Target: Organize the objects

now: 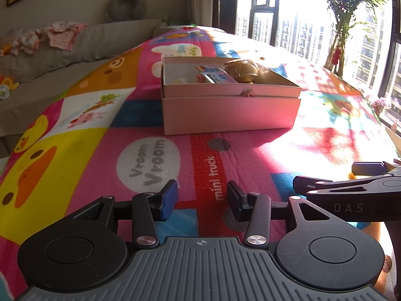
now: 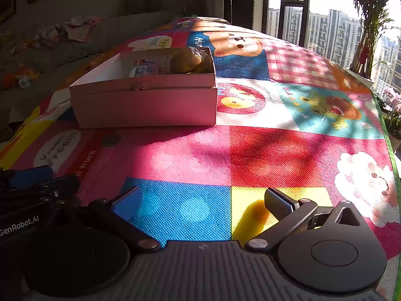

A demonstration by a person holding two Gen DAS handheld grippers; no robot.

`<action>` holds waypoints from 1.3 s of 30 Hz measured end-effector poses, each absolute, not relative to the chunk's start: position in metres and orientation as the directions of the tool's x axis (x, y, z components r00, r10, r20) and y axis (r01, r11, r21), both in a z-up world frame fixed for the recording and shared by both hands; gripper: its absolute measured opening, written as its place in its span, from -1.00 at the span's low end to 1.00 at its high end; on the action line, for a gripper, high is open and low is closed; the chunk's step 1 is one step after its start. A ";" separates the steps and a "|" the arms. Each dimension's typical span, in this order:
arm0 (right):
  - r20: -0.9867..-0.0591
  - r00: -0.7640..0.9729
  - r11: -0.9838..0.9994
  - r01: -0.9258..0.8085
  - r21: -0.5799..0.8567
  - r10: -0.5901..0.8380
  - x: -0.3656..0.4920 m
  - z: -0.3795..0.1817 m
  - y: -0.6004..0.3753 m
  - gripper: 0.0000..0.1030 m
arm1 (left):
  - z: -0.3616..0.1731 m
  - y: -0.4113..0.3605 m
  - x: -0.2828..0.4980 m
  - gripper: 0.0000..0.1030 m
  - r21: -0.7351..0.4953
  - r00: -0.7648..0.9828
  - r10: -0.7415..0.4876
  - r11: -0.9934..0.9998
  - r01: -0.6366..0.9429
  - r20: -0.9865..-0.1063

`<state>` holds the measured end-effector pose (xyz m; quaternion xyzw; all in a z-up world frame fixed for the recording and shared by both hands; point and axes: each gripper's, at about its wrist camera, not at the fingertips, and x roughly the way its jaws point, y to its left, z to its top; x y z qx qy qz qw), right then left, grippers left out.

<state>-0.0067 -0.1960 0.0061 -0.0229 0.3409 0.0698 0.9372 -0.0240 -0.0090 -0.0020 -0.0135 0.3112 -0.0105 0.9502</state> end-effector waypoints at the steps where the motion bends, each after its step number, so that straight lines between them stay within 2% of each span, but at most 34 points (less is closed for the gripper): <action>1: -0.642 0.758 0.989 -0.146 0.005 0.115 -0.007 0.006 -0.196 1.00 | -0.002 -0.009 -0.024 -0.05 -0.030 0.806 -0.027 0.999 0.011 -0.591; 39: -0.642 0.758 0.989 -0.146 0.004 0.115 -0.007 0.006 -0.196 1.00 | -0.002 -0.011 -0.024 -0.04 -0.028 0.806 -0.024 1.000 0.010 -0.591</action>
